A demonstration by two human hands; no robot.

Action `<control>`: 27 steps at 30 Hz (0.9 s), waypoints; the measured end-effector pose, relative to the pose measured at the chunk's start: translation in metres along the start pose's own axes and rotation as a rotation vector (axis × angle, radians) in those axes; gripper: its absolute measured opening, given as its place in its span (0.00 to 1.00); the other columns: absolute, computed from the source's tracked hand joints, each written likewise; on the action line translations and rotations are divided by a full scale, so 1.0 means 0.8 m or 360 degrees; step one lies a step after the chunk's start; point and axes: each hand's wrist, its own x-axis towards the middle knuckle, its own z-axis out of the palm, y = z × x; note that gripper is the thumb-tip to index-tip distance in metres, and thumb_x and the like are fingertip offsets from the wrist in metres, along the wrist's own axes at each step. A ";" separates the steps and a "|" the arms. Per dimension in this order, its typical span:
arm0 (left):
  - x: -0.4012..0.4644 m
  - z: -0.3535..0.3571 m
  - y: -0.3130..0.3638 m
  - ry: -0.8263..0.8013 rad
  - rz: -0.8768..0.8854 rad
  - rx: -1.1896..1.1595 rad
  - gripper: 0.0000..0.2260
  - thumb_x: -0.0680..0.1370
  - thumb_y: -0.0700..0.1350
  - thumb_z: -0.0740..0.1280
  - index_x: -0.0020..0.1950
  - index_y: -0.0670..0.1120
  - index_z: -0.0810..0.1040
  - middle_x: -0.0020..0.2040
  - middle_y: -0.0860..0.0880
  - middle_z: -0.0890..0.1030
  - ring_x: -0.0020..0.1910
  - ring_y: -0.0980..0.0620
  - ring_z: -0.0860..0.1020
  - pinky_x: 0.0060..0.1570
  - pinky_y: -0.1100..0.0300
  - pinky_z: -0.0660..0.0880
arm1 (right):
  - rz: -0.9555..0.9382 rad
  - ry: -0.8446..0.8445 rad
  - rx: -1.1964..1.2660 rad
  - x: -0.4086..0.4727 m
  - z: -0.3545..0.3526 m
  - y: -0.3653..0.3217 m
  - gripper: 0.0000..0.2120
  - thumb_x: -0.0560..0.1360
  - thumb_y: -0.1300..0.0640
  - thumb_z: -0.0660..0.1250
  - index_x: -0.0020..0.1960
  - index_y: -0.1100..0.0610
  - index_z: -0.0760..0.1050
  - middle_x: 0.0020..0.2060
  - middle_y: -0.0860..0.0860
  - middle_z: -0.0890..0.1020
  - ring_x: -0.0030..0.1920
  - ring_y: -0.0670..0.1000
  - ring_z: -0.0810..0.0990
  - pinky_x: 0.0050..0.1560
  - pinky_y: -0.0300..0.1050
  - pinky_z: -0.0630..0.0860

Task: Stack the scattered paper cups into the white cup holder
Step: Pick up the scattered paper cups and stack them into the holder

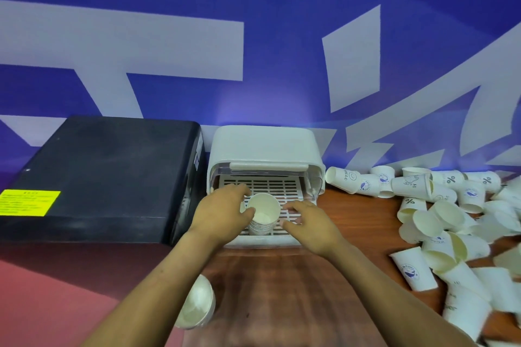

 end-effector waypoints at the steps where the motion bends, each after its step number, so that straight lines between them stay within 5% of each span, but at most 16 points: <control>1: 0.000 -0.002 0.009 0.0014 0.0049 -0.0018 0.15 0.77 0.53 0.63 0.63 0.53 0.73 0.59 0.55 0.77 0.57 0.55 0.75 0.53 0.58 0.74 | 0.0027 0.0021 0.0017 -0.005 -0.004 0.004 0.19 0.74 0.48 0.66 0.64 0.47 0.73 0.59 0.45 0.77 0.54 0.45 0.76 0.58 0.45 0.75; 5: 0.007 0.003 0.055 0.0013 0.0179 -0.0033 0.11 0.77 0.52 0.63 0.59 0.52 0.74 0.54 0.55 0.78 0.53 0.53 0.76 0.51 0.57 0.74 | 0.0115 0.0079 0.0092 -0.023 -0.030 0.032 0.14 0.73 0.50 0.66 0.58 0.48 0.77 0.48 0.43 0.80 0.48 0.44 0.78 0.54 0.45 0.76; 15: 0.043 0.058 0.173 -0.0072 0.0215 -0.0024 0.14 0.76 0.51 0.63 0.62 0.53 0.73 0.59 0.53 0.77 0.57 0.51 0.76 0.52 0.57 0.73 | 0.0118 0.0156 0.0163 -0.012 -0.128 0.131 0.12 0.74 0.50 0.67 0.57 0.49 0.77 0.42 0.43 0.80 0.44 0.44 0.78 0.50 0.42 0.75; 27: 0.140 0.172 0.271 -0.0135 -0.0117 -0.0130 0.24 0.76 0.50 0.65 0.72 0.49 0.65 0.68 0.48 0.67 0.66 0.47 0.69 0.64 0.52 0.69 | 0.0023 0.0125 -0.0104 0.062 -0.207 0.246 0.19 0.74 0.51 0.66 0.64 0.48 0.72 0.58 0.46 0.77 0.54 0.48 0.77 0.51 0.42 0.73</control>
